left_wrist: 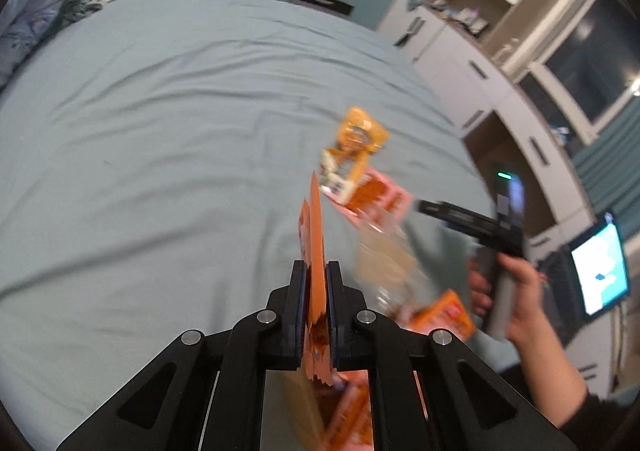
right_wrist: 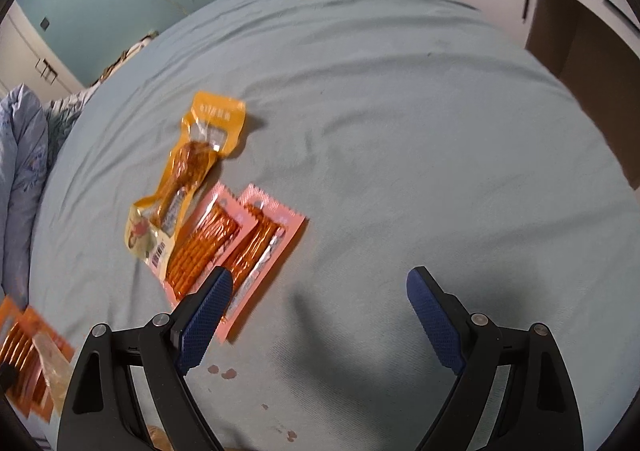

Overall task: Organize snacks
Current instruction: 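Drop the pink pack into the box with the left tool while the right tool grasps another pink pack, then carry the pink pack over the box and open the right tool, then move both open tools toward the orange cartoon pack and last pink pack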

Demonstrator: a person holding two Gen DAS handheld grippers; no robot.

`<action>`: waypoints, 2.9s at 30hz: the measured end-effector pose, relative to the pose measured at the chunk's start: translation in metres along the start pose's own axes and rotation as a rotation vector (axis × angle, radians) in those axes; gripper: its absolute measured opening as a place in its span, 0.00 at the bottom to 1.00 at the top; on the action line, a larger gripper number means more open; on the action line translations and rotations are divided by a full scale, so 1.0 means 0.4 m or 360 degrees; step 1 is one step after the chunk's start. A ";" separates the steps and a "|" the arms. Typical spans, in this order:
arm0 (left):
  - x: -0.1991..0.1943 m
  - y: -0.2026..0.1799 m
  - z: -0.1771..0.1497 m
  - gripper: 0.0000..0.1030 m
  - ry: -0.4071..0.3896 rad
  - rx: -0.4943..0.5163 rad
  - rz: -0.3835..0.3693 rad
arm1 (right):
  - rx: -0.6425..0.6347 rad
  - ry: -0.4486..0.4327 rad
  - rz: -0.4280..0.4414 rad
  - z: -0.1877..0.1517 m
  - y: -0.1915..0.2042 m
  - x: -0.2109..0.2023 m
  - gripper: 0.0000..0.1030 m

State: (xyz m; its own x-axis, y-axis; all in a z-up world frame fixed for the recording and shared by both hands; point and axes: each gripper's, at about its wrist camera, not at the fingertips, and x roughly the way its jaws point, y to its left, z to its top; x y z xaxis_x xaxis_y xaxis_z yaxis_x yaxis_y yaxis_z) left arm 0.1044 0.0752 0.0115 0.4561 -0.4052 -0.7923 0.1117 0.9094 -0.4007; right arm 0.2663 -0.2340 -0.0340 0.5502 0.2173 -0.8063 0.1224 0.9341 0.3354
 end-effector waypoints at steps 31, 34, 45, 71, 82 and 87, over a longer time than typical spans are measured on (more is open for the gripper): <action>0.124 -0.103 -0.197 0.45 0.0563 0.0272 -0.0109 | 0.0078 -0.0403 0.0354 -0.067 -0.034 -0.237 0.00; 0.133 -0.090 -0.191 0.52 0.0577 0.0235 -0.0072 | 0.0059 -0.0457 0.0481 -0.126 -0.033 -0.300 0.00; -0.011 -0.002 -0.133 0.71 0.0128 0.0027 -0.0015 | -0.0313 -0.0320 0.1187 -0.355 0.060 -0.418 0.00; -0.031 -0.037 -0.116 0.72 -0.0075 0.0247 0.0428 | -0.0293 -0.0200 0.0227 -0.341 0.113 -0.327 0.51; 0.011 -0.023 -0.053 0.72 -0.0108 0.0343 0.0591 | -0.0109 0.0044 0.0209 -0.235 0.087 -0.189 0.51; 0.023 -0.009 -0.024 0.72 -0.0121 0.0333 0.0595 | -0.0024 0.0131 0.0129 -0.169 0.073 -0.137 0.51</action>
State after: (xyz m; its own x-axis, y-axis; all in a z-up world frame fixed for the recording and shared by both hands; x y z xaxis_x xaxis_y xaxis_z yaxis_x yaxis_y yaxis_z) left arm 0.0998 0.0671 0.0012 0.5618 -0.0437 -0.8261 0.0994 0.9949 0.0150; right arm 0.1839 -0.1996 -0.0128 0.4881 0.3142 -0.8142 0.0677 0.9165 0.3943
